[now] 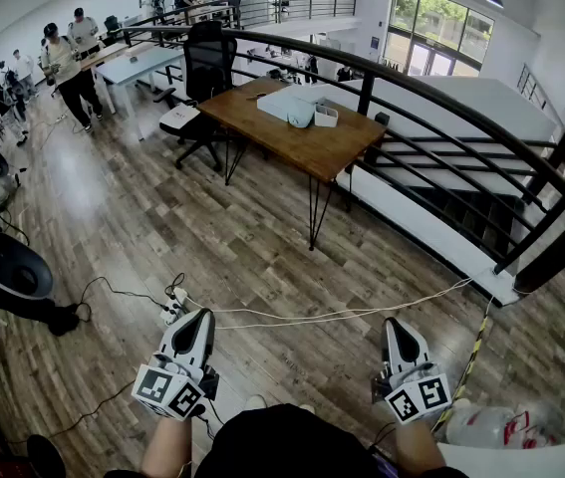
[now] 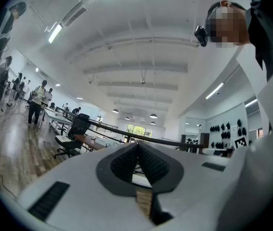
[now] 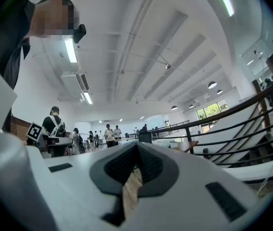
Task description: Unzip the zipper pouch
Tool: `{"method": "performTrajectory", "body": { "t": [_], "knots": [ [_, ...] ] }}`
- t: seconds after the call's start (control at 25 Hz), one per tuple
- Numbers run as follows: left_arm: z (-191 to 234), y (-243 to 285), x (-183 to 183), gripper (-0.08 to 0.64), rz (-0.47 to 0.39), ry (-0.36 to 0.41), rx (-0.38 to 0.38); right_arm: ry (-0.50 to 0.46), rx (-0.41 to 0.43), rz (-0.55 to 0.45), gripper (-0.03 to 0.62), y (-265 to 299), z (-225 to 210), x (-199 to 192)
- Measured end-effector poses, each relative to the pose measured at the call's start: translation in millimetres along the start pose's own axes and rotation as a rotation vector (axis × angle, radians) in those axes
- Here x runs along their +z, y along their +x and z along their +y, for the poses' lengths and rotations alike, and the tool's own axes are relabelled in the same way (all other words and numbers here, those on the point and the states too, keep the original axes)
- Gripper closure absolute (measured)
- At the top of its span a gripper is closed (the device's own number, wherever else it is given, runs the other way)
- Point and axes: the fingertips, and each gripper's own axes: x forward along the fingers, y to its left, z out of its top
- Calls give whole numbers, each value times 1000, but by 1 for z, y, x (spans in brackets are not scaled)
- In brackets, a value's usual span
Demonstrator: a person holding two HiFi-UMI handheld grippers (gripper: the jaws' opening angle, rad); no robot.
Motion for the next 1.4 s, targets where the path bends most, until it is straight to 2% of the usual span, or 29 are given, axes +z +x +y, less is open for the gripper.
{"method": "performTrajectory", "body": {
  "t": [0.44, 0.72, 0.88, 1.08, 1.2, 1.4],
  "knots": [
    [-16, 2, -3, 546, 6, 2, 2, 12, 28, 15, 600, -4, -3, -5],
    [-21, 2, 0, 546, 5, 16, 12, 19, 46, -22, 598, -3, 1, 5],
    [-30, 2, -3, 537, 11, 22, 12, -19, 52, -53, 595, -13, 5, 16],
    [-51, 8, -5, 387, 17, 12, -17, 17, 54, -79, 455, -25, 2, 24],
    [-63, 12, -9, 358, 28, 16, -24, 27, 72, -73, 391, -29, -2, 24],
    [-86, 8, -15, 290, 31, 18, -22, 52, 103, -96, 198, -44, -4, 29]
  ]
}}
